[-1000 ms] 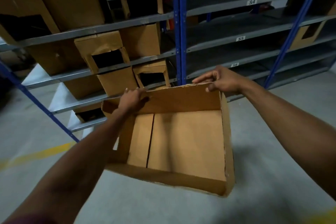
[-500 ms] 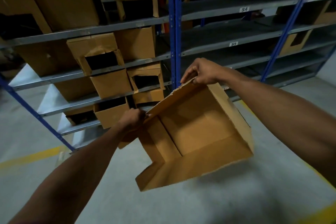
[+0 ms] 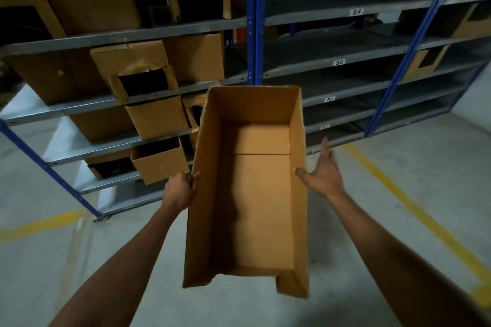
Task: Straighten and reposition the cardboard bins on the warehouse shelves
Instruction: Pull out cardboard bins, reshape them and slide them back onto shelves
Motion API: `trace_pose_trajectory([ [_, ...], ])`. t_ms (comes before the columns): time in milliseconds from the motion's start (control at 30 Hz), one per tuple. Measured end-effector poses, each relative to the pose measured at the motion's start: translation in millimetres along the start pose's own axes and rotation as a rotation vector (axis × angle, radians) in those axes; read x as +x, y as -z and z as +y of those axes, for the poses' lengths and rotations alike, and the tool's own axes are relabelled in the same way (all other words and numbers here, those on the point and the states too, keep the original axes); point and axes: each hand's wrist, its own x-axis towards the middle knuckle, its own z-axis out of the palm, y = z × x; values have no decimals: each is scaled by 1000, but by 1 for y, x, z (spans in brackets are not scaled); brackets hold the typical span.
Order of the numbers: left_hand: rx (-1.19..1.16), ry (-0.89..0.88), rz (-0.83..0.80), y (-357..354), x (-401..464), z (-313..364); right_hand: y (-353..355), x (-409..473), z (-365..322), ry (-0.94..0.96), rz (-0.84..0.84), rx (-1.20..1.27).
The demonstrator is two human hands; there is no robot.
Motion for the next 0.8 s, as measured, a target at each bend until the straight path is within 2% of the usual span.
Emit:
trace_pose_trajectory([
  [67, -93, 64, 38, 5, 1, -11, -15, -28, 9, -67, -187, 220],
  [100, -163, 109, 49, 10, 3, -14, -19, -45, 9, -53, -230, 290],
  [200, -301, 180, 95, 32, 9, -15, -29, -85, 9, 74, -232, 330],
  [367, -309, 159, 156, 85, 30, 3, -22, -101, -36, 97, -300, 228],
  [500, -297, 113, 227, 136, 44, 26, -6, -101, -88, 145, -195, 205],
  [600, -407, 47, 246, 180, 47, 46, 18, -89, -128, 223, -100, 238],
  [800, -636, -349, 165, 279, 36, 120, 116, -43, -235, 320, -48, 469],
])
